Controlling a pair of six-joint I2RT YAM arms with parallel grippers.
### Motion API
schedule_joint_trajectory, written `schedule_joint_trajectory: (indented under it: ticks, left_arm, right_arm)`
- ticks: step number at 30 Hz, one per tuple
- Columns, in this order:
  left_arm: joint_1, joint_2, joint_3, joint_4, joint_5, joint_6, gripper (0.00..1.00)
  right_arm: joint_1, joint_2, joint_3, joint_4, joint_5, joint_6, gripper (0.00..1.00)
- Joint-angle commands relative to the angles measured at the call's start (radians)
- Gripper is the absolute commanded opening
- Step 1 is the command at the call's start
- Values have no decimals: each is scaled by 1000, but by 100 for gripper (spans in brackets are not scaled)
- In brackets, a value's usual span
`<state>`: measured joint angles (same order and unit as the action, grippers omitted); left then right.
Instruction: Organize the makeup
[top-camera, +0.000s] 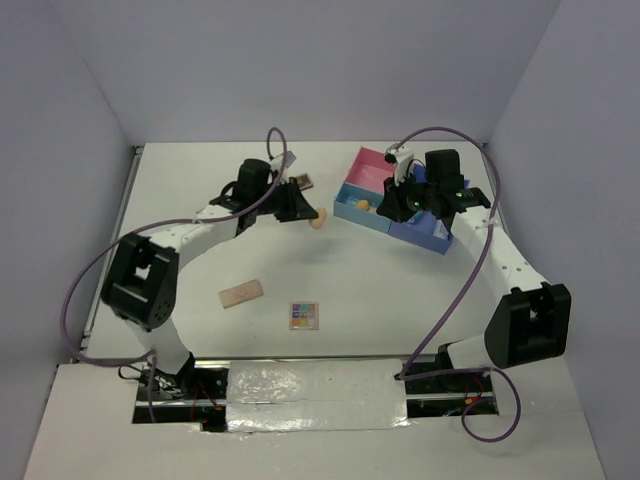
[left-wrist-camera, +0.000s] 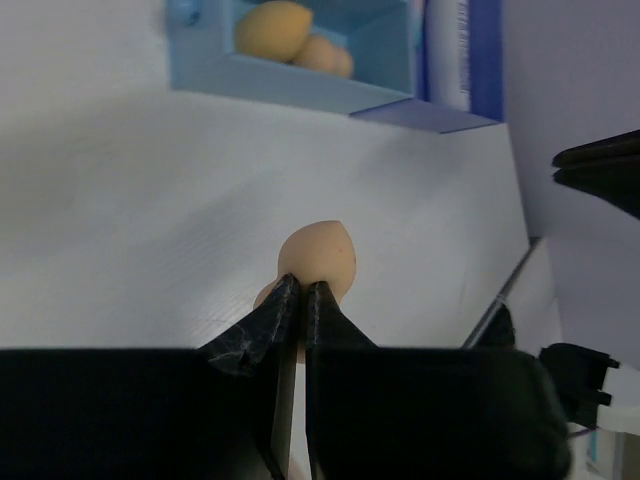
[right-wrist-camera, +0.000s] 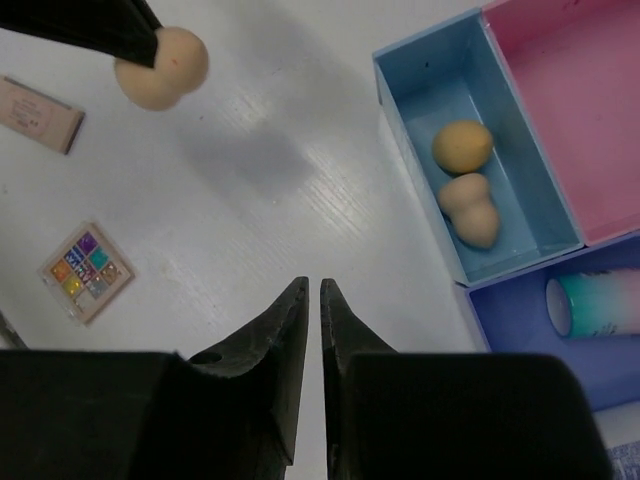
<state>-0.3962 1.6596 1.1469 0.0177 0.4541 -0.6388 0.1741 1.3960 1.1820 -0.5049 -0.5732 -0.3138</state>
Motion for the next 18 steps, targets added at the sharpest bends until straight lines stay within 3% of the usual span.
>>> schedule_joint_trajectory:
  ticks: [1, 9, 18]
  left_arm:
    - [-64, 135, 136, 221, 127, -130, 0]
    - [-136, 416, 408, 349, 107, -275, 0]
    - [-159, 630, 637, 265, -15, -295, 2]
  right_arm:
    - [-13, -48, 27, 52, 4, 35, 17]
    - [-27, -75, -1, 60, -11, 39, 19]
    - [-41, -91, -15, 68, -24, 42, 22]
